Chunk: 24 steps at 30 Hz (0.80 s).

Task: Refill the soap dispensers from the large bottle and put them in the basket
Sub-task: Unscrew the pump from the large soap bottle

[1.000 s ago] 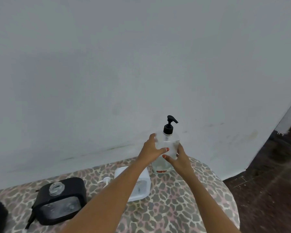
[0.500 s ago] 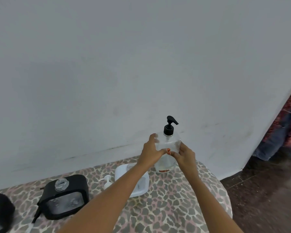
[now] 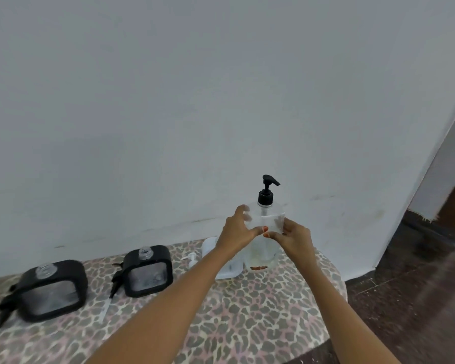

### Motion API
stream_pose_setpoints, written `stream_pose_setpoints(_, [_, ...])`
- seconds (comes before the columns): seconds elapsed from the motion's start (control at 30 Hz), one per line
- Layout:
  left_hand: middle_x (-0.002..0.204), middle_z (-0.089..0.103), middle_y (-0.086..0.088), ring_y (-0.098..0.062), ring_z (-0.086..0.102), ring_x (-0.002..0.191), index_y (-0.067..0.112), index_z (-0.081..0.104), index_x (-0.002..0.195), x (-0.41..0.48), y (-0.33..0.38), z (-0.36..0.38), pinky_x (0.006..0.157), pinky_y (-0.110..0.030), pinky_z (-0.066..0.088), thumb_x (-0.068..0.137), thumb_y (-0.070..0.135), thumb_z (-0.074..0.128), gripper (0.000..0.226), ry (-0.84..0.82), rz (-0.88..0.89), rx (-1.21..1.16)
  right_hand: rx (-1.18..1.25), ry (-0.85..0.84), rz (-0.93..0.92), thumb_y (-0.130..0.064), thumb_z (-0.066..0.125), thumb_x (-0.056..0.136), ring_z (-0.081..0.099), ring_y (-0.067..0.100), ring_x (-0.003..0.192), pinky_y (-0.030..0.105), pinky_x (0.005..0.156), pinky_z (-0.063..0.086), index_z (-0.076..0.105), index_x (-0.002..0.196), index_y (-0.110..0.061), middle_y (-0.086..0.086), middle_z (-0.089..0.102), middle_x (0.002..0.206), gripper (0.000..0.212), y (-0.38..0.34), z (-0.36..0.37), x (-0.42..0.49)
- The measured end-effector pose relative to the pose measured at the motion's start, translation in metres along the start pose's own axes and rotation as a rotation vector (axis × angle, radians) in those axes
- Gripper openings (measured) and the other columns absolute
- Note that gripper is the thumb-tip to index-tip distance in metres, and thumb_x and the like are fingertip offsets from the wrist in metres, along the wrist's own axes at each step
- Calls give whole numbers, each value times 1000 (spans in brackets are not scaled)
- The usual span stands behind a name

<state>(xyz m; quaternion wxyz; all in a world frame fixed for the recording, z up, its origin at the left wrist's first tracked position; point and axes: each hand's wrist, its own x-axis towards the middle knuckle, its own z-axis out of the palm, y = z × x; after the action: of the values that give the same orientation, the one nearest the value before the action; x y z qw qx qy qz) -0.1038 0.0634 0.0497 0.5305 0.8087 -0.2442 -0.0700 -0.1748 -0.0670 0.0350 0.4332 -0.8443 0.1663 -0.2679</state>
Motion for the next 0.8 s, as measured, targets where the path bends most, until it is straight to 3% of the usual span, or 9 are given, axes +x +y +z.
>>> stream_pose_setpoints(0.13, [115,56,-6,-24,58,101,18,41,120,-34,0,-29,82,-44,54,72,34,75,61,21,-9,15,3,-24,-71,-17,76,71,67,16,76,18,63,51,69,97,-9,7,73,89,29,-25,8,-28])
stream_pose_setpoints(0.27, [114,55,-6,-22,58,94,17,41,123,-65,-1,-59,71,-39,57,74,32,74,61,36,-8,23,22,-36,-111,-18,77,70,67,16,84,27,76,54,69,103,-8,9,72,96,35,-50,20,-53])
stream_pose_setpoints(0.4, [116,56,-7,-26,61,91,16,42,124,-95,-12,-95,71,-43,58,74,33,74,62,76,-38,28,31,-75,-131,-22,78,68,68,18,87,35,81,55,69,101,-9,9,73,96,37,-73,43,-74])
stream_pose_setpoints(0.53, [113,56,-6,-19,56,88,16,42,123,-125,-31,-131,61,-30,54,74,32,74,61,133,-43,56,49,-122,-164,-20,79,68,65,13,85,18,74,49,68,103,-7,8,72,97,40,-94,79,-100])
stream_pose_setpoints(0.6, [115,59,-8,-18,57,92,16,43,122,-139,-43,-148,63,-24,50,73,33,75,60,160,-52,94,70,-152,-156,-20,80,67,64,12,85,18,74,47,66,105,-5,8,71,99,43,-103,98,-112])
stream_pose_setpoints(0.7, [114,60,-7,-21,58,101,16,45,117,-159,-63,-170,73,-27,49,73,34,75,56,202,-81,126,77,-216,-166,-20,81,67,60,10,81,15,72,45,66,102,-3,8,70,95,42,-114,124,-128])
stream_pose_setpoints(0.8, [105,59,-3,-22,60,93,21,42,108,-176,-79,-185,66,-32,54,76,33,73,46,223,-95,139,72,-279,-194,-22,81,66,62,9,78,7,65,46,68,98,-4,7,71,92,39,-119,146,-140])
